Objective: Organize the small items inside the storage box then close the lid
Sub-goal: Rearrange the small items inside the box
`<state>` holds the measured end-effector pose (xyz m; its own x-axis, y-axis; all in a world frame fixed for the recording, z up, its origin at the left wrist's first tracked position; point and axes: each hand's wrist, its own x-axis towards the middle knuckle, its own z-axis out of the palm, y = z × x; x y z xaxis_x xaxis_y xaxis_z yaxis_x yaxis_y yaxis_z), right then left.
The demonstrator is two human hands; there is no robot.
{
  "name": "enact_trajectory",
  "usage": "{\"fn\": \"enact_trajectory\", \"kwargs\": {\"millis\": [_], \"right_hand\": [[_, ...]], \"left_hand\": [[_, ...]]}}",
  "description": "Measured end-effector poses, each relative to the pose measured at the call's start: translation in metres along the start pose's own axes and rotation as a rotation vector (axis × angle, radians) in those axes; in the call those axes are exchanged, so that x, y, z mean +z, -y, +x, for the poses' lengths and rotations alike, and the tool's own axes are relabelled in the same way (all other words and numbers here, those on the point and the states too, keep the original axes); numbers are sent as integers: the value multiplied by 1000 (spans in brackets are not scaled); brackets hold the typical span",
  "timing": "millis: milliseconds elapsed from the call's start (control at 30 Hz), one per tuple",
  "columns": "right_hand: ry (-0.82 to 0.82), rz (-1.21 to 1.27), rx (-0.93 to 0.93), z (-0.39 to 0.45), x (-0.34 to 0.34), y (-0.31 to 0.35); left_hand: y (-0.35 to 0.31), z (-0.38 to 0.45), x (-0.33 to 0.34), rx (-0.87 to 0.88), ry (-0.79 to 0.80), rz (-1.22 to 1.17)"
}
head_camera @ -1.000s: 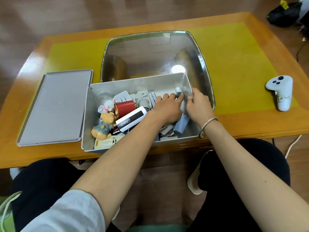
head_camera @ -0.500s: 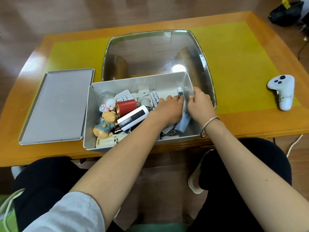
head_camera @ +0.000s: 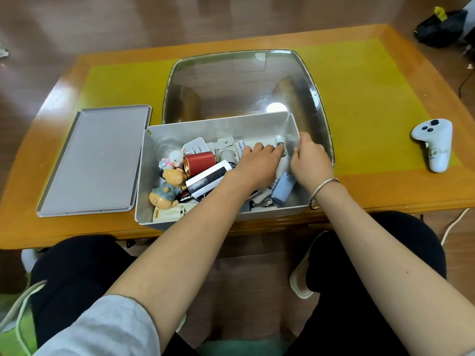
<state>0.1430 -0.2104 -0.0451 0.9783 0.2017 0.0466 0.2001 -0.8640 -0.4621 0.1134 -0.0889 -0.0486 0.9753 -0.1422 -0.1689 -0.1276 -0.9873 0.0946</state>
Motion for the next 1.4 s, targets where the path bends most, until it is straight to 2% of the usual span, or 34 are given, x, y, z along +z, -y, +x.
{"fn": "enact_trajectory", "kwargs": {"millis": [133, 300, 400, 467, 533, 667, 833, 933, 1000, 1100, 1200, 1400], "right_hand": [[-85, 38, -94, -3, -1, 0], [-217, -160, -250, -7, -5, 2], [-233, -161, -321, -12, -9, 8], [-142, -112, -390, -14, -9, 17], [32, -83, -440, -14, -6, 28], [265, -43, -418, -13, 4, 51], [212, -9, -477, -10, 14, 80], [253, -7, -519, -7, 18, 103], [272, -7, -580, -9, 24, 122], [268, 2, -649, -12, 37, 150], [279, -81, -636, -8, 52, 169], [366, -233, -562, 6, 72, 180]], "left_hand": [[8, -18, -8, -39, -164, -14], [29, -49, -24, -68, -348, -167], [51, -70, -30, -123, -432, -236], [69, -83, -32, -172, -450, -251], [86, -94, -33, -226, -450, -251], [110, -116, -26, -357, -476, -234], [129, -138, -6, -531, -487, -229], [134, -145, 2, -496, -467, -280], [135, -150, 5, -462, -520, -327], [134, -155, 9, -569, -652, -362], [130, -155, 10, -681, -621, -428], [131, -154, 12, -685, -579, -406]]}}
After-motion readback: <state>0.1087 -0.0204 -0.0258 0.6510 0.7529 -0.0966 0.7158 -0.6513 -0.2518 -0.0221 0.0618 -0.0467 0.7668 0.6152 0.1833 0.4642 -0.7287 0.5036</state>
